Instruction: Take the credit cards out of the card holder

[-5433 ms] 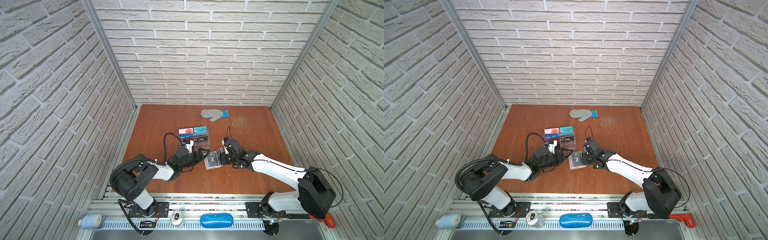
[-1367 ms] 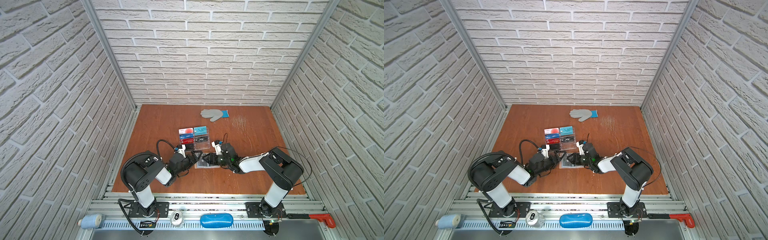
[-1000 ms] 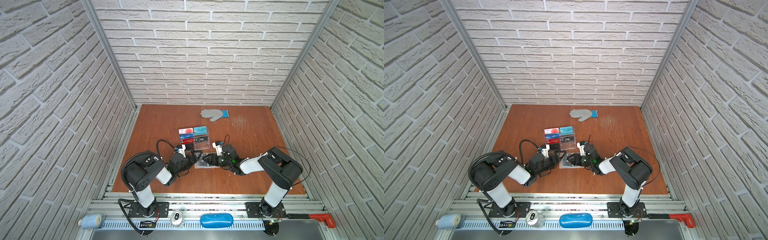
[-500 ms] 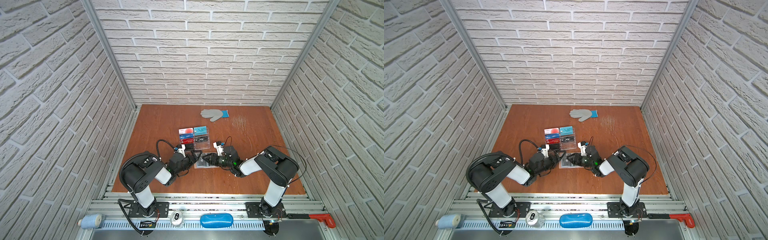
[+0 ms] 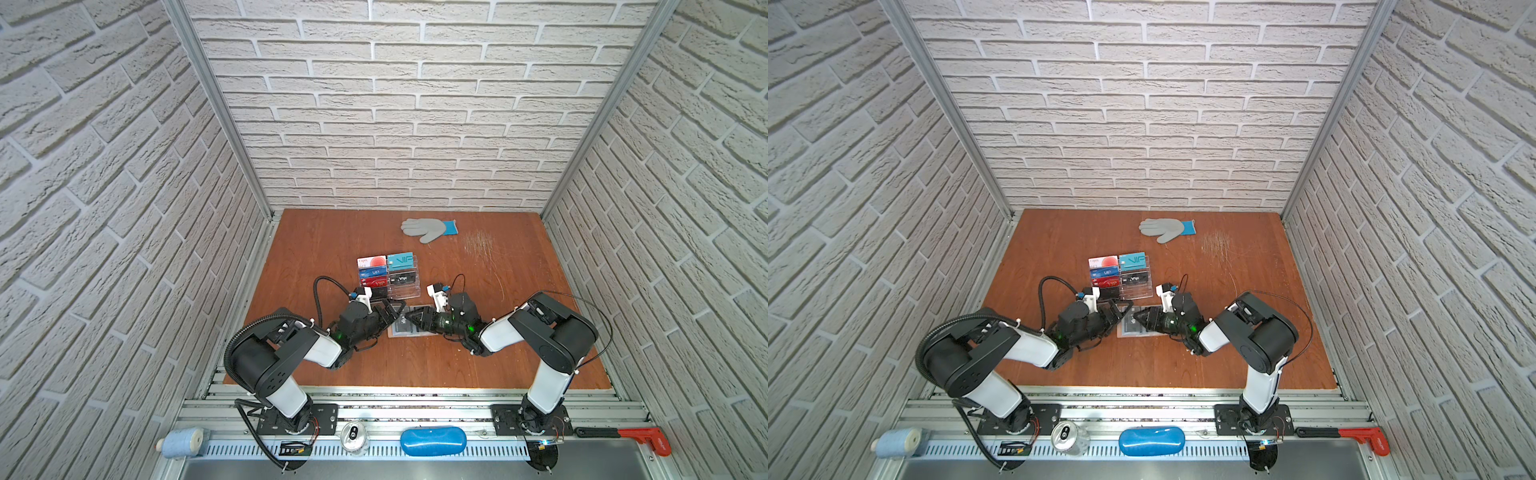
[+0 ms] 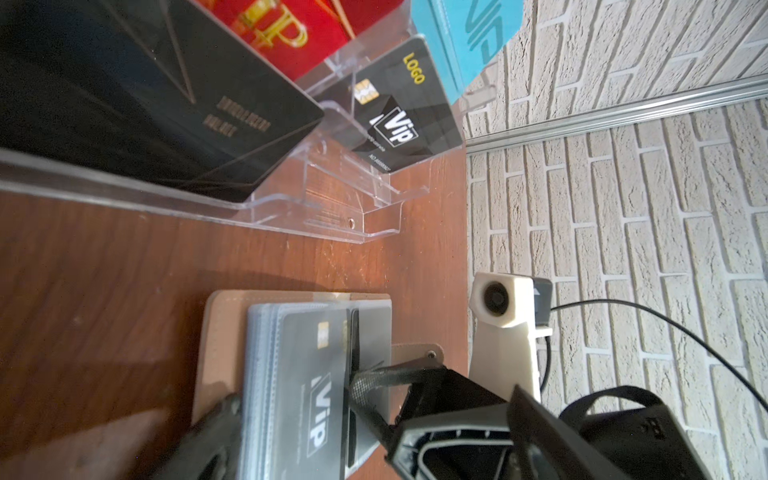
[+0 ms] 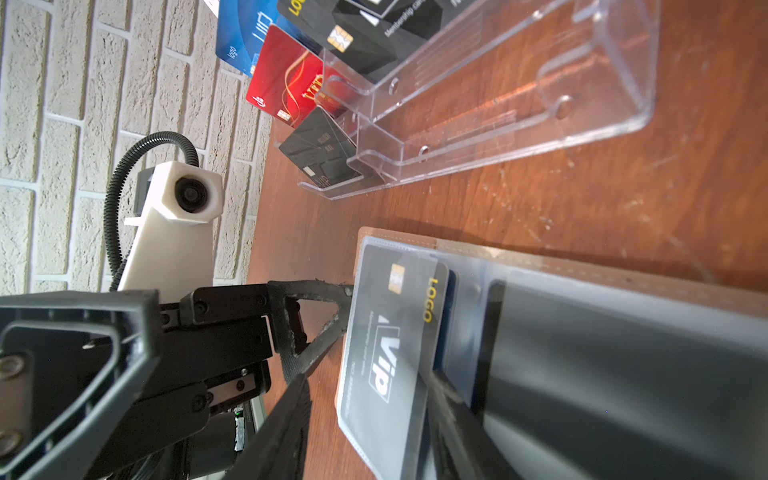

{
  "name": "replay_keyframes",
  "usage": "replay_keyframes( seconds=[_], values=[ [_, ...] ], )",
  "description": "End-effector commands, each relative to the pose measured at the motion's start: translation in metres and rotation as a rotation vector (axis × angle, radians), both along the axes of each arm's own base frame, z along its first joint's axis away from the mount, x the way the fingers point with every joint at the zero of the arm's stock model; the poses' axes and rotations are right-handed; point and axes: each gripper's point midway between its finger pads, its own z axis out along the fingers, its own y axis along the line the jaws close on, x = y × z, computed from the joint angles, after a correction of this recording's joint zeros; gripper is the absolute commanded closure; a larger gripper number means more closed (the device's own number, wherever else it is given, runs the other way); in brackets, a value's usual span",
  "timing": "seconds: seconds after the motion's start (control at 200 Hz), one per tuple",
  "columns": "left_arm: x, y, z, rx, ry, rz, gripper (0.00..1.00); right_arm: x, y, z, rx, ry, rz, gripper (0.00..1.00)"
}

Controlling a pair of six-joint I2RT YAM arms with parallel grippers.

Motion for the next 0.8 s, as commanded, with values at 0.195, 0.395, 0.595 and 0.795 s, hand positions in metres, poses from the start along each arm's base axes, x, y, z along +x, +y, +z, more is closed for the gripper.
replay_keyframes(
  seconds=[0.195,0.395,0.595,0.795],
  values=[
    [0.006,-0.012,0.012,-0.021,-0.037,-0.023,0.02,-0.006,0.002,0.010,0.053,-0.050,-0.002,0.53],
    [0.011,-0.021,0.013,-0.031,-0.038,-0.034,0.02,-0.011,-0.001,0.003,0.064,-0.044,-0.018,0.53],
    [0.014,-0.024,0.012,-0.032,-0.035,-0.037,0.02,-0.010,-0.003,0.004,0.067,-0.051,-0.035,0.53],
    [0.015,-0.017,0.018,-0.036,-0.043,-0.033,0.02,-0.008,-0.012,0.000,-0.003,-0.043,-0.074,0.53]
  ],
)
